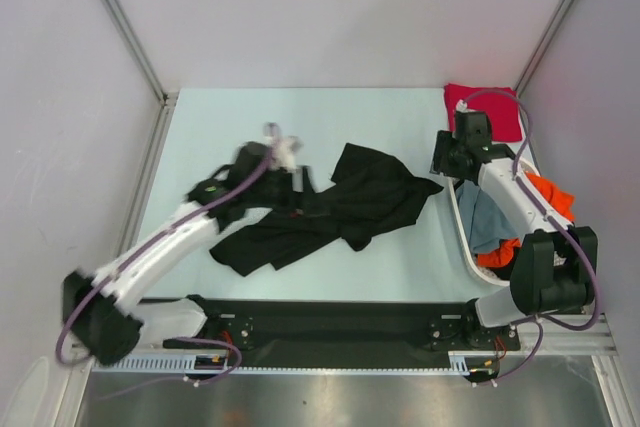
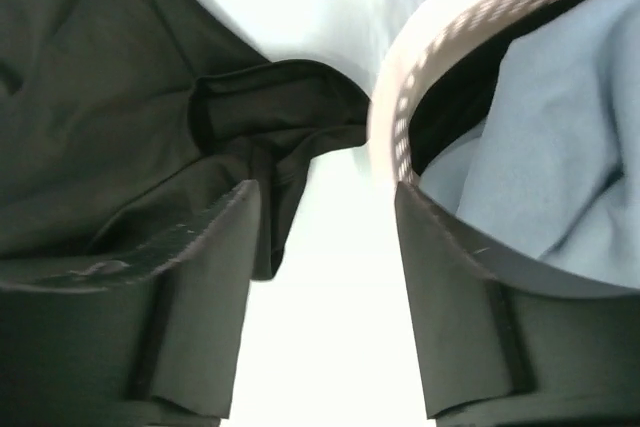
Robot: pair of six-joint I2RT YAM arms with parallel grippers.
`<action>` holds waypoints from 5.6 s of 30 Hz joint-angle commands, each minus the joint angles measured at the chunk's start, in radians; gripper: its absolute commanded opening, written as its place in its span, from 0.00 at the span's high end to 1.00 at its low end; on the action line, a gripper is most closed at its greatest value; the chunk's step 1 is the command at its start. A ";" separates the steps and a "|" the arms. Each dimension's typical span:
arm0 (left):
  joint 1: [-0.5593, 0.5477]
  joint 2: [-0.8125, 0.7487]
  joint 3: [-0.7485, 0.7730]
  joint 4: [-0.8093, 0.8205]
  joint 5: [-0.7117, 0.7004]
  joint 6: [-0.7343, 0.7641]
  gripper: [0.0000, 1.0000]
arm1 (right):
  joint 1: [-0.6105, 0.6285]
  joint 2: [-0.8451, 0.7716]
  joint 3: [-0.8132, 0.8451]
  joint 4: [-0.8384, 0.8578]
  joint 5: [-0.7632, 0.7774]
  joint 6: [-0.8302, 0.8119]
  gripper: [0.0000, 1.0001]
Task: Fold and stack the t-shirts
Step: Flatten the tshirt out
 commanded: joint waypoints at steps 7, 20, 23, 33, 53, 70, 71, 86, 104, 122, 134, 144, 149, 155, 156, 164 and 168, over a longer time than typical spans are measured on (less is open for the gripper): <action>0.328 -0.464 -0.266 -0.351 -0.428 -0.318 0.40 | 0.236 -0.151 -0.068 0.026 -0.170 0.379 0.37; 0.494 -0.358 -0.537 -0.268 -0.231 -0.536 0.46 | 0.460 -0.142 -0.401 0.392 -0.244 0.899 0.41; 0.497 -0.327 -0.584 -0.270 -0.223 -0.571 0.45 | 0.465 -0.137 -0.440 0.441 -0.241 0.939 0.41; 0.508 -0.228 -0.602 -0.221 -0.290 -0.511 0.46 | 0.468 -0.113 -0.445 0.336 -0.215 0.977 0.49; 0.537 -0.258 -0.476 -0.259 -0.356 -0.361 1.00 | 0.442 -0.027 -0.436 0.392 -0.196 0.869 0.56; 0.643 -0.004 0.479 -0.190 -0.412 -0.013 1.00 | 0.139 0.221 0.476 0.515 -0.452 0.558 1.00; 0.650 0.072 0.560 -0.193 -0.395 0.002 1.00 | 0.124 0.244 0.558 0.544 -0.481 0.571 1.00; 0.658 -0.085 0.649 -0.182 -0.263 0.033 1.00 | 0.031 -0.100 0.392 0.423 -0.598 0.622 1.00; 0.635 -0.283 -0.317 -0.195 -0.335 -0.071 1.00 | 0.025 -0.665 -0.428 -0.252 -0.525 0.411 1.00; 0.641 0.297 0.045 -0.104 -0.324 0.070 0.43 | -0.014 -0.150 -0.213 -0.067 -0.515 0.307 1.00; 0.629 -0.050 -0.295 -0.138 -0.252 -0.137 0.46 | -0.014 -0.105 -0.193 -0.080 -0.557 0.258 0.89; 0.569 0.093 -0.200 -0.126 -0.350 -0.094 0.55 | -0.018 -0.134 -0.216 -0.096 -0.580 0.238 0.91; 0.561 0.116 -0.202 -0.143 -0.404 -0.036 0.55 | -0.041 -0.168 -0.239 -0.102 -0.592 0.226 0.91; 0.552 0.136 -0.186 -0.184 -0.418 -0.132 0.59 | -0.055 -0.173 -0.248 -0.100 -0.595 0.233 0.92; 0.549 0.130 -0.189 -0.190 -0.421 -0.155 0.58 | -0.055 -0.174 -0.250 -0.097 -0.597 0.235 0.92; 0.549 0.049 -0.223 -0.255 -0.427 -0.488 0.53 | -0.055 -0.173 -0.253 -0.073 -0.624 0.269 0.93; 0.554 0.038 -0.209 -0.279 -0.404 -0.582 0.49 | -0.055 -0.174 -0.261 -0.068 -0.629 0.272 0.94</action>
